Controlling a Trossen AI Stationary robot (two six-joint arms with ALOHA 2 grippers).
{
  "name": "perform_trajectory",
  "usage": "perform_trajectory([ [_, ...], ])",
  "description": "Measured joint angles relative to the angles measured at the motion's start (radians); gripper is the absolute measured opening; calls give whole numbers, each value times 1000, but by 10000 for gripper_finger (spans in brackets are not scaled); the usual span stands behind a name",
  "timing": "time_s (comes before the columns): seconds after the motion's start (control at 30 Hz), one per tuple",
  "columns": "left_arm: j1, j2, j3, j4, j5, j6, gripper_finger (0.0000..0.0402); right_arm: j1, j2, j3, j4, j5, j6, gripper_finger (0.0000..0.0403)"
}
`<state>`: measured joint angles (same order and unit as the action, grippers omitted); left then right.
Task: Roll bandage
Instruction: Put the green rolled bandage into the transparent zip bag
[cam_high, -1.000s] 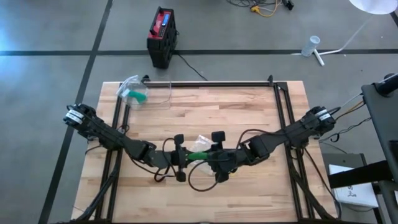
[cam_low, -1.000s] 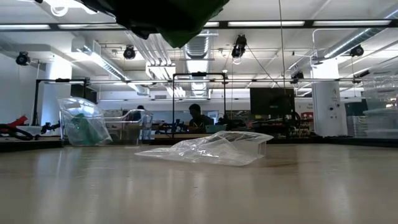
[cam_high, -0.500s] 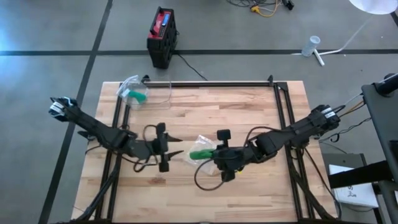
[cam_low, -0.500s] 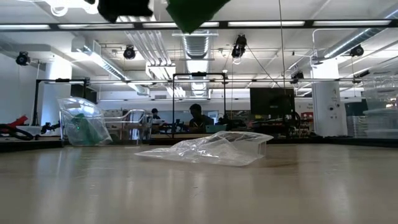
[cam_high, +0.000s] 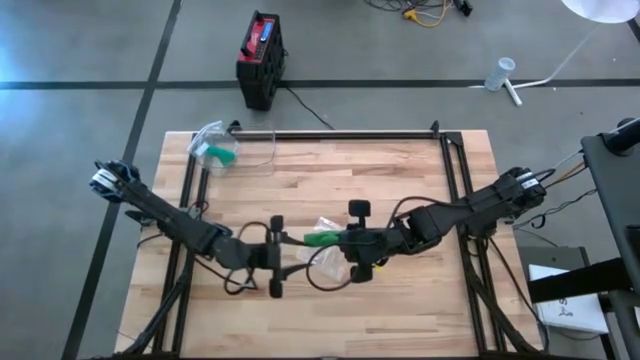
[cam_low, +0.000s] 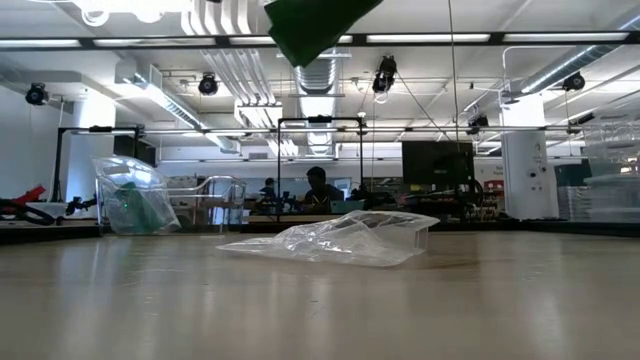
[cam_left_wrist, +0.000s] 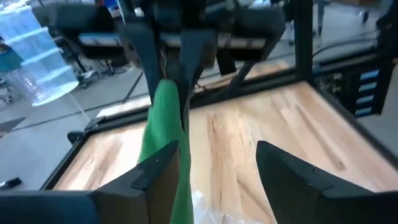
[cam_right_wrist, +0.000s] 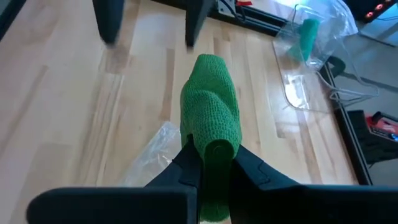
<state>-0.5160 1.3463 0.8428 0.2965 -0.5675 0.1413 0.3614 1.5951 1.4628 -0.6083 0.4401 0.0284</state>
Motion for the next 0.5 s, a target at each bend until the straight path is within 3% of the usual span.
perform_trajectory([
  [0.23, 29, 95, 30, -2, -50, -8, 181, 0, 0, 1, 33, -57, -1, 34],
  [0.5, 24, 63, 30, -10, -80, 7, 169, 8, 0, 1, 9, -101, 22, 33],
])
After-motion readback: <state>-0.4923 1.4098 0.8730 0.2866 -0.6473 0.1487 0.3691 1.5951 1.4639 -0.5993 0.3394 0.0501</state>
